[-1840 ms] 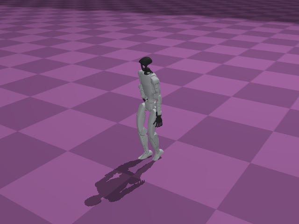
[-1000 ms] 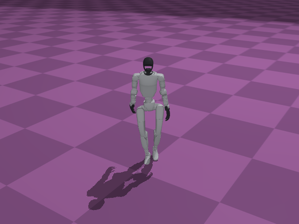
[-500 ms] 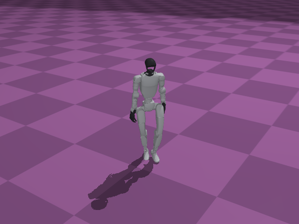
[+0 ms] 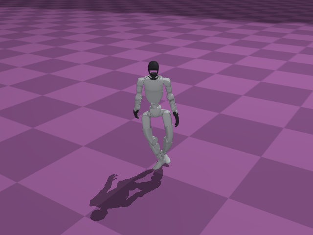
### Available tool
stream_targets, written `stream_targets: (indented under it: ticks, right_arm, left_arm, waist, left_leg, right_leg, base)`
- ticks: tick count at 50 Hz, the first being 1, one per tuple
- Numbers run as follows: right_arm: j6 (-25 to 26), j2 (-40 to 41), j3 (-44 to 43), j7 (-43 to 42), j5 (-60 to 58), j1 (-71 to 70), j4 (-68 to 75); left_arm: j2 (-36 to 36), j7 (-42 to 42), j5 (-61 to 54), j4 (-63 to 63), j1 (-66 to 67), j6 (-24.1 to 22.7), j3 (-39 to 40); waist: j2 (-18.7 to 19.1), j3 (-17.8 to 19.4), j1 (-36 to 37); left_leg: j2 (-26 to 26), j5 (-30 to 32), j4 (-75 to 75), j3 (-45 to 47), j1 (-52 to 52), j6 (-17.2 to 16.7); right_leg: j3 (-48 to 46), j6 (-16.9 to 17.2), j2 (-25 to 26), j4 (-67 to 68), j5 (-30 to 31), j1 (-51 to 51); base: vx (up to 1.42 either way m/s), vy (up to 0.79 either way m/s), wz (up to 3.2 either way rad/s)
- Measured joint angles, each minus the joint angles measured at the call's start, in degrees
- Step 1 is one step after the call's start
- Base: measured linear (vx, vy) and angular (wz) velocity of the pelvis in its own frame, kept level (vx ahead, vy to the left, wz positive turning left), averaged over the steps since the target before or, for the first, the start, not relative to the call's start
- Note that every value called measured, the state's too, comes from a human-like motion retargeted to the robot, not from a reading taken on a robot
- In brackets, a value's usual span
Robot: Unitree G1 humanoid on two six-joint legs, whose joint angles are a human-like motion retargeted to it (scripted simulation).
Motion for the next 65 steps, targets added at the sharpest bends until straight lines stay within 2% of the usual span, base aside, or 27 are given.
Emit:
stream_targets:
  ticks: [2, 7, 10, 12, 17, 18, 20, 22, 23, 25, 27, 29, 31, 33, 34, 37, 40, 42, 45, 47, 48, 50, 52, 53, 55, 60, 65]
  right_arm:
    - [0.05, -0.25, -1.03, 0.90, 0.25, -0.81, 0.41]
    - [-0.87, 0.05, -0.73, 2.23, -0.34, -3.19, -2.54]
    - [-2.10, 0.58, -0.37, 2.01, -1.34, -3.78, -6.24]
    - [-2.76, 0.81, -0.26, 1.46, -1.24, -4.33, -7.96]
    - [-3.25, 0.93, 0.76, 1.46, -1.19, -6.01, -9.62]
    - [-3.30, 1.13, 0.84, 1.80, -1.42, -6.10, -9.91]
    - [-3.39, 1.06, 1.08, 2.40, -1.64, -5.51, -10.86]
    - [-3.78, 1.05, 1.74, 2.78, -1.75, -5.20, -11.71]
    - [-4.00, 1.00, 1.83, 2.88, -1.86, -5.27, -11.97]
    - [-4.30, 0.86, 1.84, 2.89, -2.12, -5.48, -12.25]
    - [-4.37, 1.02, 2.26, 2.77, -2.28, -5.56, -11.96]
    - [-4.55, 1.64, 2.78, 1.41, -1.83, -5.93, -11.04]
    - [-4.84, 2.26, 3.26, -0.82, -0.42, -5.87, -10.24]
    - [-5.14, 2.58, 3.12, -2.28, 0.73, -4.75, -9.33]
    - [-5.13, 2.61, 2.93, -2.48, 0.82, -3.94, -8.84]
    - [-4.32, 2.29, 1.69, -2.73, 0.03, -1.52, -6.75]
    - [-3.02, 1.57, 0.07, -3.46, 0.45, 0.68, -3.19]
    - [-2.14, 1.01, -0.83, -3.26, 1.67, 1.63, -0.27]
    - [-1.00, 0.34, -2.34, -1.73, 3.20, 2.51, 3.50]
    - [-0.21, 0.53, -3.12, -0.46, 3.64, 4.16, 3.50]
    - [0.07, 0.68, -3.47, 0.05, 3.81, 4.87, 3.50]
    - [0.34, 1.06, -3.51, 0.25, 4.04, 6.13, 3.50]
    - [0.70, 0.99, -3.82, 0.51, 3.89, 6.01, 3.50]
    - [0.82, 0.99, -3.86, 0.45, 3.63, 5.68, 3.50]
    - [0.93, 0.81, -3.98, 0.48, 3.10, 4.34, 3.50]
    - [-0.95, 1.47, -3.25, -0.21, 3.62, 0.38, 1.60]
    - [-2.35, 2.88, -1.95, -2.09, 3.96, -2.90, -2.34]
  left_arm:
    - [-0.03, 0.12, 0.58, 0.60, 0.50, 0.41, 0.34]
    - [-1.89, 0.34, 0.81, 1.12, 2.96, 0.02, 2.09]
    - [-2.46, -0.09, 2.50, 1.37, 4.39, -0.43, 2.13]
    - [-2.69, 0.31, 3.40, 2.39, 4.59, -0.34, 1.49]
    - [-3.66, -1.91, 4.87, 5.29, 4.68, -0.37, 0.15]
    - [-3.82, -2.19, 5.16, 5.36, 4.94, -0.56, -0.11]
    - [-4.94, -1.75, 5.57, 5.14, 5.84, -1.05, -1.16]
    - [-4.77, -0.77, 5.67, 5.23, 6.38, -0.90, -1.91]
    - [-4.46, -0.27, 5.77, 5.56, 6.36, -0.36, -2.31]
    - [-3.83, 0.62, 6.08, 6.32, 6.17, 0.85, -3.17]
    - [-3.35, 0.92, 6.48, 6.57, 6.55, 1.01, -3.25]
    - [-2.41, 0.36, 6.39, 6.93, 6.42, 1.07, -2.91]
    - [-0.97, -0.34, 6.37, 7.26, 5.35, 1.84, -2.72]
    - [0.51, -0.08, 5.94, 7.28, 4.29, 2.76, -2.97]
    - [1.08, 0.38, 5.43, 7.09, 3.78, 2.93, -2.87]
    - [1.62, 1.75, 3.22, 5.75, 2.43, 3.00, -1.61]
    - [0.57, 2.72, 0.24, 3.51, 2.03, 2.40, -0.01]
    - [-0.02, 2.96, -1.44, 2.13, 2.03, 1.48, 0.38]
    - [-0.21, 2.47, -1.85, 0.53, 1.98, 0.62, -0.47]
    - [0.06, 2.28, -0.87, 0.14, 2.05, 0.56, -1.83]
    - [0.29, 2.26, -0.18, -0.01, 2.16, 0.56, -2.55]
    - [0.41, 2.44, 0.86, -0.18, 2.85, 0.47, -3.43]
    - [0.40, 2.28, 2.68, -0.35, 3.37, 0.41, -3.95]
    - [0.09, 2.44, 3.29, -0.19, 3.72, 0.39, -3.82]
    - [-1.09, 3.22, 4.28, 0.84, 4.18, 0.45, -3.29]
    - [-2.53, 2.84, 6.30, 4.42, 4.55, 1.49, -3.42]
    - [-1.94, 5.58, 6.09, 5.78, 3.42, 1.10, -4.42]
  waist:
    - [-1.06, 1.54, -0.11]
    - [-1.54, 3.24, 1.79]
    - [0.06, 3.43, 1.86]
    - [1.37, 3.06, 2.09]
    - [2.83, 0.12, 1.76]
    - [3.24, -0.39, 1.41]
    - [4.02, -2.13, -0.72]
    - [5.33, -2.36, -1.04]
    - [6.28, -2.17, -1.03]
    - [7.93, -1.82, -1.98]
    - [8.17, -2.30, -3.77]
    - [8.39, -2.66, -5.55]
    - [7.68, -2.40, -6.57]
    - [6.52, -2.66, -6.48]
    - [6.11, -2.92, -6.41]
    - [4.85, -3.58, -5.96]
    - [3.51, -4.18, -6.15]
    - [2.30, -4.44, -7.06]
    - [0.42, -4.29, -7.33]
    - [-0.66, -3.93, -6.91]
    - [-0.84, -3.72, -6.49]
    - [-0.71, -3.98, -5.32]
    - [-0.96, -2.77, -4.32]
    - [-0.75, -2.47, -3.44]
    - [-0.43, -1.35, -3.31]
    - [0.00, -0.63, -2.04]
    - [0.97, -1.05, -0.41]
  left_leg:
    - [0.22, -0.28, 1.64, 1.50, 3.10, 0.00]
    - [4.27, 2.69, 13.26, 4.07, 4.42, 0.00]
    - [9.08, 2.58, 26.20, -2.06, -1.35, 0.00]
    - [10.72, 1.08, 30.13, -5.00, -4.50, 0.00]
    - [3.06, 2.41, 17.33, -10.28, -11.73, 0.00]
    - [0.36, 4.26, 11.99, -11.68, -12.12, 0.00]
    - [-10.73, 11.00, -3.30, -18.39, -11.91, 0.00]
    - [-14.13, 15.86, -12.31, -27.03, -9.80, -5.67]
    - [-13.26, 19.13, -15.53, -27.53, -8.71, -6.79]
    - [-10.09, 20.76, -19.18, -23.07, -6.63, -3.32]
    - [-7.62, 18.14, -19.86, -16.97, -4.72, -0.61]
    - [-6.80, 17.79, -19.82, -17.18, -4.51, -1.86]
    - [-5.29, 18.14, -19.37, -13.35, -4.20, -3.42]
    - [-5.24, 17.96, -19.35, -10.37, -3.32, -3.70]
    - [-5.38, 17.70, -19.69, -9.37, -2.71, -3.48]
    - [-6.00, 16.64, -21.14, -5.80, -0.29, -2.40]
    - [-7.86, 15.75, -22.46, -4.42, 2.30, -2.09]
    - [-9.52, 14.58, -23.49, -3.54, 4.50, -1.62]
    - [-11.75, 12.57, -24.10, -1.79, 7.91, -0.15]
    - [-11.88, 10.05, -23.02, -0.75, 10.86, 0.00]
    - [-11.61, 8.84, -22.34, -0.18, 12.33, 0.00]
    - [-11.01, 6.60, -21.44, 1.30, 14.95, 0.00]
    - [-9.80, 3.03, -17.55, 2.88, 18.06, 0.00]
    - [-9.02, 2.76, -16.06, 4.77, 19.21, 0.00]
    - [-7.14, 3.75, -11.94, 6.91, 21.20, 0.00]
    - [-3.29, 15.78, 3.77, 4.05, 16.99, 0.00]
    - [1.89, 6.37, 12.26, -1.65, 4.45, 0.00]
  right_leg:
    - [14.43, -0.16, 0.68, 1.48, 1.72, -1.28]
    - [18.61, -2.85, 2.14, 0.70, 0.59, 2.76]
    - [23.34, -4.78, 5.68, -0.72, 1.63, 3.90]
    - [23.86, -4.36, 7.30, -0.98, 2.43, 3.85]
    - [26.89, -1.91, 7.39, 0.50, 5.07, 0.10]
    - [28.31, -1.02, 7.21, 0.88, 5.51, -0.74]
    - [28.89, 2.32, 3.56, 2.15, 6.13, -3.09]
    - [31.91, 2.82, 4.77, 5.38, 5.40, -4.66]
    - [33.04, 3.04, 5.81, 7.57, 4.71, -5.52]
    - [33.36, 3.85, 6.92, 13.53, 2.63, -7.80]
    - [32.74, 5.65, 6.62, 19.56, 3.29, -10.59]
    - [30.53, 7.94, 5.93, 25.49, 5.41, -13.31]
    - [30.11, 11.43, 5.37, 31.31, 8.03, -16.30]
    - [27.63, 14.54, 3.69, 35.40, 7.88, -18.26]
    - [25.29, 13.96, 2.54, 36.26, 6.22, -18.77]
    - [18.17, 8.41, -0.93, 33.96, 0.41, -19.05]
    - [13.11, 5.62, -1.76, 24.41, -0.98, -17.89]
    - [11.49, 4.77, -1.76, 16.34, 1.07, -16.93]
    - [11.85, -0.41, -1.62, 6.15, 7.50, -15.19]
    - [10.87, -0.90, -0.86, 1.27, 11.21, -12.28]
    - [10.56, -0.67, -0.18, -0.39, 10.36, -10.55]
    - [11.44, -1.30, 2.17, -2.20, 4.01, -6.90]
    - [13.88, -3.94, 3.90, -0.95, -1.61, -4.60]
    - [13.11, -3.81, 4.20, -0.43, -3.84, -2.78]
    - [19.77, -2.52, 4.78, 2.23, -6.46, -1.62]
    - [22.11, -1.46, 4.21, 1.57, -9.92, 3.25]
    - [21.06, -0.64, 4.83, -4.09, -9.29, 6.83]
  base:
    - [0.18, -0.14, -1.06]
    - [0.26, -0.14, -1.49]
    - [0.18, -0.32, -1.25]
    - [0.00, -0.12, -1.03]
    - [-0.15, 0.33, -0.96]
    - [0.04, 0.67, -0.61]
    - [0.04, 0.84, -0.36]
    - [0.22, 0.26, -1.24]
    - [0.26, 0.03, -1.51]
    - [0.21, 0.02, -1.37]
    - [0.36, 0.02, -1.41]
    - [0.30, -0.01, -1.57]
    - [0.17, -0.04, -1.49]
    - [0.22, -0.07, -1.32]
    - [0.19, -0.07, -1.15]
    - [0.28, -0.07, -1.15]
    - [0.39, -0.05, -0.97]
    - [0.38, -0.06, -0.68]
    - [0.41, -0.11, -0.75]
    - [0.58, -0.28, -0.86]
    - [0.56, -0.26, -0.99]
    - [0.59, -0.25, -1.14]
    - [0.65, -0.27, -1.21]
    - [0.61, -0.20, -1.28]
    - [0.61, -0.11, -0.99]
    - [0.47, -0.08, -0.66]
    - [0.41, 0.02, 0.19]
